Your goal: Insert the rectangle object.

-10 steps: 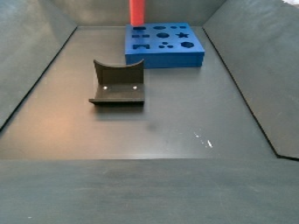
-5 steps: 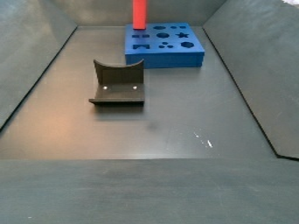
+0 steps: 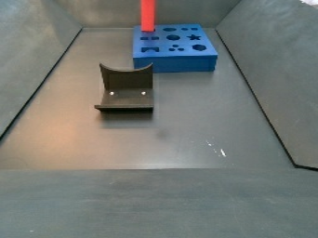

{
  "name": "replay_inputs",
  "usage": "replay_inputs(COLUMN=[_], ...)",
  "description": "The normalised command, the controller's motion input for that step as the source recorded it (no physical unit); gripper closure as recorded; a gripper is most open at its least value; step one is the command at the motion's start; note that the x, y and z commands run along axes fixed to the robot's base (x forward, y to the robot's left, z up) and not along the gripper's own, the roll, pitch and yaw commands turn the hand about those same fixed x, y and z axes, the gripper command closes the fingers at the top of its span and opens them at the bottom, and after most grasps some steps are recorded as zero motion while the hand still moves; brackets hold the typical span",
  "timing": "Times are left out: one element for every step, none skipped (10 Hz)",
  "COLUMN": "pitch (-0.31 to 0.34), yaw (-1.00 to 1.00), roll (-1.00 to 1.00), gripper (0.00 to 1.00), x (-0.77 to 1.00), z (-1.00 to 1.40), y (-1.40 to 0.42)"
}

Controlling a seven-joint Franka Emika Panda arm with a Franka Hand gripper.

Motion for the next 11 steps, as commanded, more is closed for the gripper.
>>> replay_inputs(pitch=[0.011,0.001,0.0,0.0,0.0,0.0,0.0,0.0,0.0,0.0,0.0], yaw=[0.12,0.12,0.0,-0.13,-0.16,-0.15,-0.14,-0.09,-0.07,-0.05,-0.05], roll=[0.08,0.08,0.03,0.02,0.01,0.01,0.02,0.0,0.0,-0.03,-0.04], gripper=[1.0,1.0,1.0,1.0,1.0,1.0,1.0,1.0,1.0,1.0,1.0], x=[0.0,0.0,-0.09,-0.26,-0.29,-0.27,-0.24,-0.08,0.0,0.0,0.0], z=[-0.14,-0.15,-0.19,-0.24,-0.25,-0.25,-0.25,-0.2,-0.24,-0.33,-0.34], y=[0.03,0.04,0.0,0.03,0.01,0.01,0.0,0.0,0.0,0.0,0.0])
